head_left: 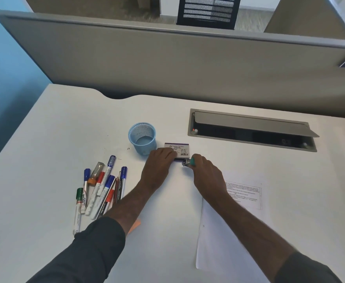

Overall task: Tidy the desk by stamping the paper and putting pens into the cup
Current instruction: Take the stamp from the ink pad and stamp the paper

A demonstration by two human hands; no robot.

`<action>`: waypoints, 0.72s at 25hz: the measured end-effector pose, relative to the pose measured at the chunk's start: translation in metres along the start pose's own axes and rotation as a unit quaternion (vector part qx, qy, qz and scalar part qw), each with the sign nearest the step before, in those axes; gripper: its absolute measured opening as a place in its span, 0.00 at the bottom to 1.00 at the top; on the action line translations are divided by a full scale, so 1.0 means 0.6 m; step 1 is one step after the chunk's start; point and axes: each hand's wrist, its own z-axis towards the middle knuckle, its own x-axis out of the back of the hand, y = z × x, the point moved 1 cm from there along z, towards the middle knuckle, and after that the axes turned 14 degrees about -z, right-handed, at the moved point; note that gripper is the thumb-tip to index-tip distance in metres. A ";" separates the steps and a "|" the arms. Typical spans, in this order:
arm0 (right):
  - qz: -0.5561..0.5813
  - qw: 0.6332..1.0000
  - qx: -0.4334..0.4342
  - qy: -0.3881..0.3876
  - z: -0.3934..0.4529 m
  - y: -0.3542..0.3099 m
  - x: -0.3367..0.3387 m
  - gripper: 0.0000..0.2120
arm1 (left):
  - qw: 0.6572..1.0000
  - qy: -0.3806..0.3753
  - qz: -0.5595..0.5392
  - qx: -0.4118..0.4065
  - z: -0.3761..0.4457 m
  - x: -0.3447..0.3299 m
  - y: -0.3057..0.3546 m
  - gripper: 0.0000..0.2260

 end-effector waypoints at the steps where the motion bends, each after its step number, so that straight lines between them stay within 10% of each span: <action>1: 0.002 1.000 0.000 0.000 -0.002 0.002 0.001 0.04 | 1.000 -0.002 0.007 -0.004 -0.005 -0.003 -0.002 0.15; 10: 0.051 0.998 -0.025 -0.015 -0.015 0.013 0.018 0.03 | 0.999 0.003 -0.023 0.026 -0.024 -0.019 0.003 0.10; 18: 0.086 0.995 -0.041 -0.012 -0.064 0.046 0.070 0.13 | 0.987 0.024 -0.078 0.137 -0.101 -0.032 0.096 0.25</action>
